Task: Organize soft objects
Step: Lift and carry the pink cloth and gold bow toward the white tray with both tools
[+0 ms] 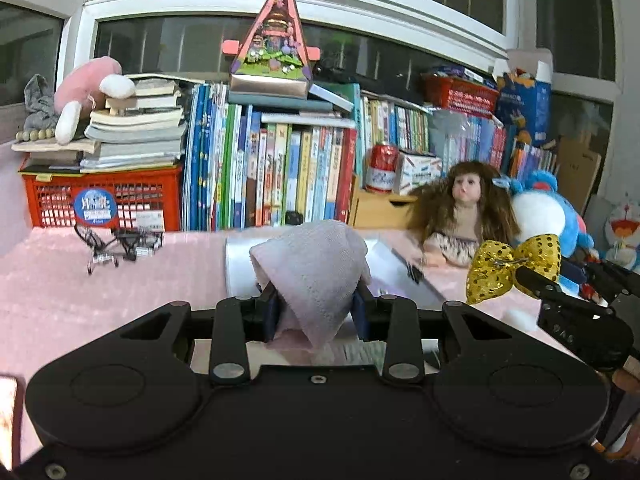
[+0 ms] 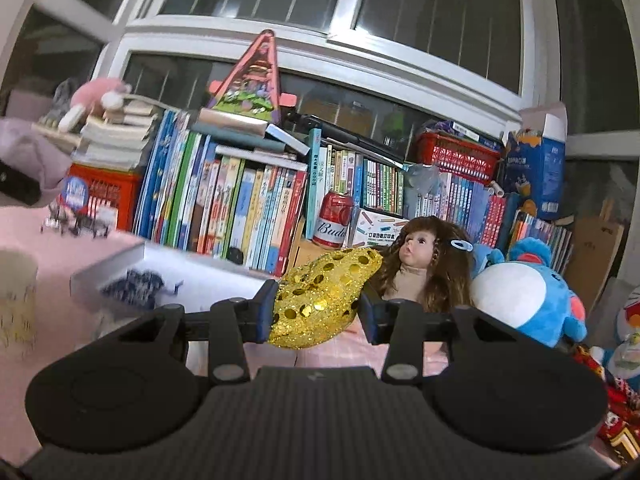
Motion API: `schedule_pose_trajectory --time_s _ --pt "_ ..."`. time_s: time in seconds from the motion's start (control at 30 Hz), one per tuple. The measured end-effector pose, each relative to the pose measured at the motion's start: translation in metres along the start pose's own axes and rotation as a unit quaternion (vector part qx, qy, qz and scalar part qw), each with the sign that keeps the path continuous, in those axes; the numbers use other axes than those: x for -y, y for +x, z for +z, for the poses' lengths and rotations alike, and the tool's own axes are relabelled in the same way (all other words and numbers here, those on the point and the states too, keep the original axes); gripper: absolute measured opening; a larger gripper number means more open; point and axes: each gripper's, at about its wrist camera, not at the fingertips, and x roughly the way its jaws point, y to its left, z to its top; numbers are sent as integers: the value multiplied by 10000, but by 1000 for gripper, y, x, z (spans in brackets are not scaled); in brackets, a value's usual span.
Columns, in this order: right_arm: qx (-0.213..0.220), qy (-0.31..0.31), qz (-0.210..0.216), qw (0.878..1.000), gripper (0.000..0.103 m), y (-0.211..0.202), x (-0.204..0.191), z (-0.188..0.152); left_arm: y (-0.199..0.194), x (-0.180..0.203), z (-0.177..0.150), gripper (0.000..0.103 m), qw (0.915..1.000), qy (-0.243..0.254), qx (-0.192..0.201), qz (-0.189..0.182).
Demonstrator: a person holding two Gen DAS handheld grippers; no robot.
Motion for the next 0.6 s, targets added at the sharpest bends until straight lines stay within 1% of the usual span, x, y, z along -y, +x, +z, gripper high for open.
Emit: schedule_pose_trajectory --time_s 0.17,0.27,0.37,0.43,0.53,0.6 --pt "-211 708 307 9968 48 32 24 33 27 -9 42 33 9997 -28 -207 -105" --pt "-420 890 410 9943 48 57 29 47 51 -10 60 33 9991 -72 -394 -115" --pt "-741 1137 632 9887 48 86 30 55 84 -13 75 33 9968 -190 -764 -151" --pt "-1010 1295 802 9832 48 105 28 57 108 -18 82 33 9938 -350 -1042 -173" --pt "-1317 1581 1025 9732 48 130 27 57 145 -28 85 33 9874 -610 -1452 -175" --pt "-1532 1822 1145 9645 48 150 26 54 171 -36 85 33 9831 -737 -1677 -61"
